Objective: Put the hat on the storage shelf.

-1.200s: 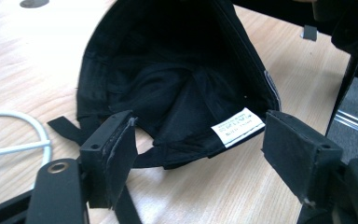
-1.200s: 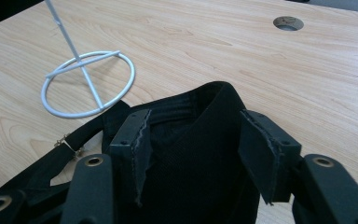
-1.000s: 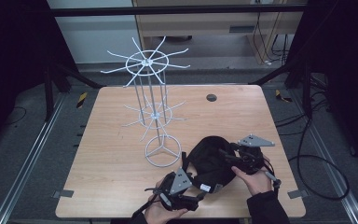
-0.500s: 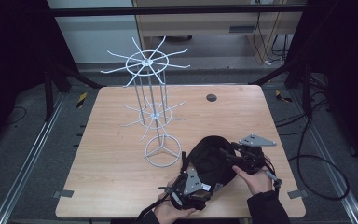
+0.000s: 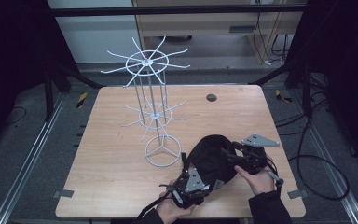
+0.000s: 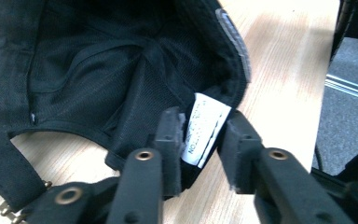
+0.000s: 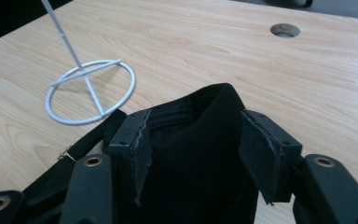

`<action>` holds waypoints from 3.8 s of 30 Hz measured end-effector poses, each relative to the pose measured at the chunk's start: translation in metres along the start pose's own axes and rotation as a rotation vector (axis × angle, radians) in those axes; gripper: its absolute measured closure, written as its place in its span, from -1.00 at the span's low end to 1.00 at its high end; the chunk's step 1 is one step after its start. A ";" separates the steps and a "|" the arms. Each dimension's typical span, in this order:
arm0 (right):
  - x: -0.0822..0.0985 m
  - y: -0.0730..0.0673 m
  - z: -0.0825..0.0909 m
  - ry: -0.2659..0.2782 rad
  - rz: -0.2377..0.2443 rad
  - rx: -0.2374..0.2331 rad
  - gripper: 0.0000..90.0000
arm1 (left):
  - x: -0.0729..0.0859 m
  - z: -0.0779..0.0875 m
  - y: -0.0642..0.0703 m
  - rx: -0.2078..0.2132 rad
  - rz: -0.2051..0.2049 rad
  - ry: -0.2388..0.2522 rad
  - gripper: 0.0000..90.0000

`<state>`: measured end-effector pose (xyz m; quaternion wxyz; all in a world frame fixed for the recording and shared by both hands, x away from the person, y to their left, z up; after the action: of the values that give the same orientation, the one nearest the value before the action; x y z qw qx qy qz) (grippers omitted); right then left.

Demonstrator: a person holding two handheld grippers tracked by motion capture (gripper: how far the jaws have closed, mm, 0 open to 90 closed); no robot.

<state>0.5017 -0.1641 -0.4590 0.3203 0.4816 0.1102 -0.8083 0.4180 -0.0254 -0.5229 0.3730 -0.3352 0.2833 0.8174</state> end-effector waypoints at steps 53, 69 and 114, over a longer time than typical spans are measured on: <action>0.026 -0.012 -0.022 0.039 0.142 -0.203 1.00 | -0.014 0.023 -0.037 0.049 0.163 0.096 0.79; -0.026 -0.013 -0.048 0.193 0.056 -0.130 -0.46 | -0.007 0.027 -0.048 -0.017 0.206 0.082 0.78; -0.033 -0.021 -0.063 0.111 -0.070 -0.136 -0.24 | -0.001 0.006 -0.035 -0.055 0.154 0.063 0.78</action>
<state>0.5438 -0.1037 -0.4657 0.3173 0.4985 0.1993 -0.7817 0.4443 -0.0021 -0.5261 0.2905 -0.3481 0.2974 0.8402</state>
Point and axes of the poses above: each handheld gripper's, and its own axes: z roughly backward along the jaws, x roughly out of its underside, y roughly to its right, the point moved 8 cm from there along -z, roughly forward along the jaws, and after that the axes turned 15 degrees about z, right-handed, at the moved point
